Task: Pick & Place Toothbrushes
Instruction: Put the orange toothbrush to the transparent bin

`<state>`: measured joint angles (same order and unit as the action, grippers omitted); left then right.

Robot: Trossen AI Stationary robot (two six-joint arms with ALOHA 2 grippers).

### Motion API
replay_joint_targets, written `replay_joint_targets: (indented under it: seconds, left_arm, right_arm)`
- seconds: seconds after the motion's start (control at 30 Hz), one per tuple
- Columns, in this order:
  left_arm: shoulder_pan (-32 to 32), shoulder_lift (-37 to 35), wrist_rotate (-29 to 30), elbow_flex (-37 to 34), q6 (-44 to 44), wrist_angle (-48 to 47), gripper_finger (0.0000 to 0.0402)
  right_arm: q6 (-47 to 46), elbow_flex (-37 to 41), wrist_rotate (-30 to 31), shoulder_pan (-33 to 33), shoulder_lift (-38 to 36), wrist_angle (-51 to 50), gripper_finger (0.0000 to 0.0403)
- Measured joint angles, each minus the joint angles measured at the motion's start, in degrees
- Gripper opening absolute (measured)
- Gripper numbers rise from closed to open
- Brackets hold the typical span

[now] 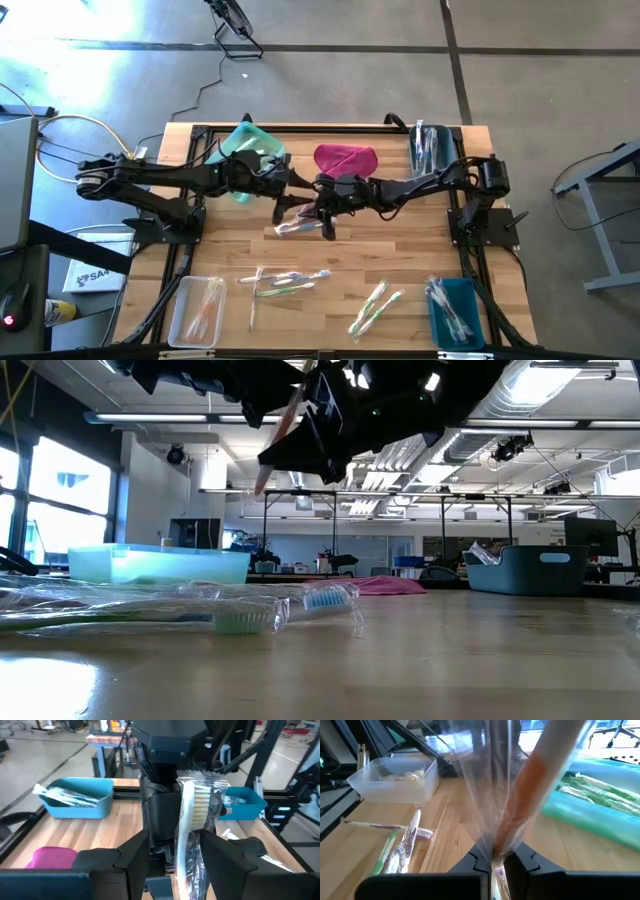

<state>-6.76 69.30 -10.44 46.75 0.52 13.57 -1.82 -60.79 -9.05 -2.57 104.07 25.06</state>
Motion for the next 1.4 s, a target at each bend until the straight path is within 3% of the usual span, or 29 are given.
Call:
replay_joint_targets:
  seconds: [0.37,0.7,0.87,1.23,1.4]
  left_arm:
    - [0.0,1.3,-1.0,0.0,0.2,0.0,0.0163]
    - [0.0,1.3,-0.4,0.0,-0.2,-0.3,0.0048]
    - [0.0,1.3,-0.3,0.0,0.0,-0.6,0.0009]
    - [0.0,1.3,-0.6,0.0,0.0,-1.5,0.0004]
    - [0.0,1.3,-0.7,0.0,0.0,-1.7,0.0002]
  right_arm:
    - [0.1,0.2,-0.2,0.0,0.0,-0.8,0.0019]
    - [-0.1,0.2,0.0,0.0,0.0,-0.9,0.0019]
    - [-0.2,0.2,0.2,0.0,0.0,-1.0,0.0019]
    - [-0.2,0.2,0.1,0.0,0.0,-1.2,0.0028]
    - [-0.1,0.0,-0.1,0.0,0.0,-1.9,0.0060]
